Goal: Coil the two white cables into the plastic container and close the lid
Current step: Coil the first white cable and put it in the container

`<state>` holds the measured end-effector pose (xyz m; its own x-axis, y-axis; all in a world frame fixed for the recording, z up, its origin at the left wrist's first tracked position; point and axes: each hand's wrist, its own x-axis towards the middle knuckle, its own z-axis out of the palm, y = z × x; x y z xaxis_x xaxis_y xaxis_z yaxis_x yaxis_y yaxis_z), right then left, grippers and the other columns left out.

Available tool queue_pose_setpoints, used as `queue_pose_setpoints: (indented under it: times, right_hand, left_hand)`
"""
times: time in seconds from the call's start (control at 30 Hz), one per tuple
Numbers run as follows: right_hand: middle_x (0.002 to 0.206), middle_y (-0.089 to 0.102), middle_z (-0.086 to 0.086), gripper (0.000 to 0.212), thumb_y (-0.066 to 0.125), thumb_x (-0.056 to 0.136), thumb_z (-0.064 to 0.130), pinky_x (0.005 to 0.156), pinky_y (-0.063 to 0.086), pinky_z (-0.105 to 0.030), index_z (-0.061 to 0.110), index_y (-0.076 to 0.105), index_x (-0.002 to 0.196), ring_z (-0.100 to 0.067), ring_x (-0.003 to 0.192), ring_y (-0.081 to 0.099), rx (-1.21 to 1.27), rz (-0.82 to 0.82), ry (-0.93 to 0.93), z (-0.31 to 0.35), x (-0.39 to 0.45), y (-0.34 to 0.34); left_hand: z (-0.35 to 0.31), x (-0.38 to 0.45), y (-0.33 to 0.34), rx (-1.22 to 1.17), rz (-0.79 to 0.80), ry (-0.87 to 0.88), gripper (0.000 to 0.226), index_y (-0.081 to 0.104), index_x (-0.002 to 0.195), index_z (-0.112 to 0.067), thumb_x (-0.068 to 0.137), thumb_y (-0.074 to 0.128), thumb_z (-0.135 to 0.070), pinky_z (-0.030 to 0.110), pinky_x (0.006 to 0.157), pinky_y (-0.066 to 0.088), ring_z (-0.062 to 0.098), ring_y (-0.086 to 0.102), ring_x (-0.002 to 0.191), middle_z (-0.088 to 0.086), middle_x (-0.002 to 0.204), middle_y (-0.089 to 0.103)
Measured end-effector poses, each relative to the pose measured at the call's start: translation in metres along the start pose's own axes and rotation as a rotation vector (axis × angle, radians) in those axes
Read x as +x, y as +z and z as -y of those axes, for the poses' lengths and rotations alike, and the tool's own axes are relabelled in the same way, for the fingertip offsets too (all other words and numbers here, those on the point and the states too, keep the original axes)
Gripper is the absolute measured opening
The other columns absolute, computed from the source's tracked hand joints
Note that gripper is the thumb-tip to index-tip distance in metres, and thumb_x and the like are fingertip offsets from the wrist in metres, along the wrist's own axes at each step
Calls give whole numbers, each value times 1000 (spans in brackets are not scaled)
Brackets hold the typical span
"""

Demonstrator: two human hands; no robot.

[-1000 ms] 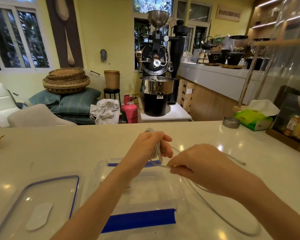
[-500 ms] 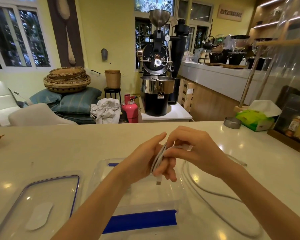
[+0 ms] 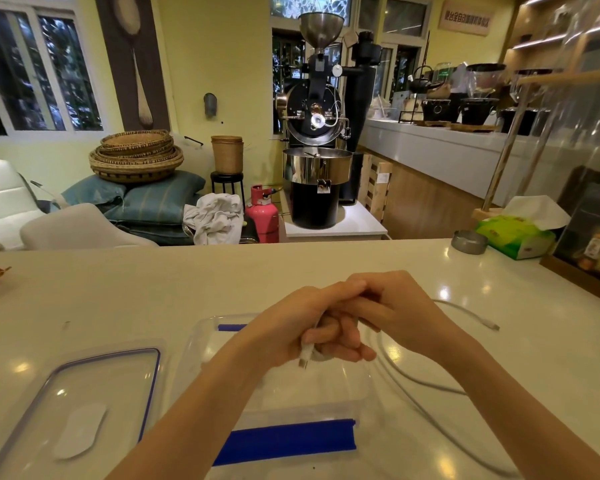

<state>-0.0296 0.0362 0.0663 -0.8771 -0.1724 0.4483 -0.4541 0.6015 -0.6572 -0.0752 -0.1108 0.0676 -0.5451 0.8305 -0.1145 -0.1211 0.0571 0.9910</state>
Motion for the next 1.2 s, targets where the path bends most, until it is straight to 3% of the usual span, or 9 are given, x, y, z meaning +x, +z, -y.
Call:
queue_pose_setpoints:
  times: [0.13, 0.2, 0.3, 0.43, 0.6, 0.77, 0.87, 1.0, 1.2]
  right_hand:
    - [68, 63, 23, 17, 54, 80, 14, 62, 48, -9, 15, 70, 86, -5, 67, 63, -73, -100, -85, -3, 2, -1]
    - [64, 64, 23, 12, 61, 81, 13, 61, 49, -12, 16, 71, 88, -7, 63, 63, -35, -178, -66, -5, 4, -5]
    - [55, 63, 23, 9, 64, 81, 14, 51, 43, -10, 20, 71, 82, -5, 51, 56, 16, -228, 6, -7, 7, -12]
    - [53, 62, 19, 9, 63, 82, 16, 49, 43, -12, 20, 71, 81, -8, 48, 54, 37, -245, 33, -6, 17, -11]
    - [48, 61, 14, 10, 62, 83, 15, 44, 39, -9, 17, 71, 82, -5, 42, 51, 159, -283, 61, -3, 25, -7]
    - [56, 60, -1, 17, 54, 88, 15, 46, 42, -16, 16, 69, 95, -10, 46, 48, 155, -176, 81, -3, 25, -5]
    - [62, 65, 6, 20, 50, 91, 16, 53, 44, -14, 18, 69, 99, -7, 51, 54, 3, -27, 141, -5, 23, -13]
    - [66, 67, 8, 18, 54, 88, 14, 59, 42, -8, 16, 71, 84, -5, 66, 60, -223, 30, 171, -3, 18, -23]
    - [68, 68, 12, 14, 63, 82, 17, 69, 48, -16, 27, 70, 75, -1, 69, 60, 111, 101, 218, 10, 18, -19]
  left_hand:
    - [-1, 3, 3, 204, -326, 148, 51, 64, 71, 10, 77, 63, -40, 24, 64, 57, 12, 66, 55, -2, 41, 60]
    - [-1, 2, -2, 334, -434, 230, 36, 67, 80, -1, 77, 65, -37, 26, 70, 56, 10, 66, 60, -1, 59, 68]
    - [-2, -3, -11, 424, -397, 256, 20, 65, 91, -10, 84, 59, -28, 21, 68, 56, 12, 68, 71, 3, 77, 70]
    - [2, -3, -11, 595, -427, 330, 21, 60, 100, -16, 93, 44, -27, 11, 53, 48, 8, 62, 69, -7, 78, 65]
    - [8, 0, -5, 616, -593, 439, 26, 52, 75, -17, 95, 38, -28, 11, 49, 41, 1, 52, 49, -5, 61, 53]
    - [0, 0, -14, 406, -538, 311, 30, 52, 73, -11, 96, 37, -23, 6, 38, 31, -2, 45, 36, 1, 64, 57]
    - [0, -1, -21, 463, -580, 235, 31, 53, 71, -11, 96, 38, -24, 8, 42, 36, 1, 49, 43, -2, 61, 56]
    - [4, 0, -31, 642, -618, 184, 31, 54, 69, -12, 94, 40, -23, 26, 62, 42, 10, 51, 56, -4, 59, 56]
    - [10, 4, -23, 706, -609, 163, 31, 47, 64, -21, 94, 40, -22, 9, 53, 40, 4, 53, 56, -4, 64, 58]
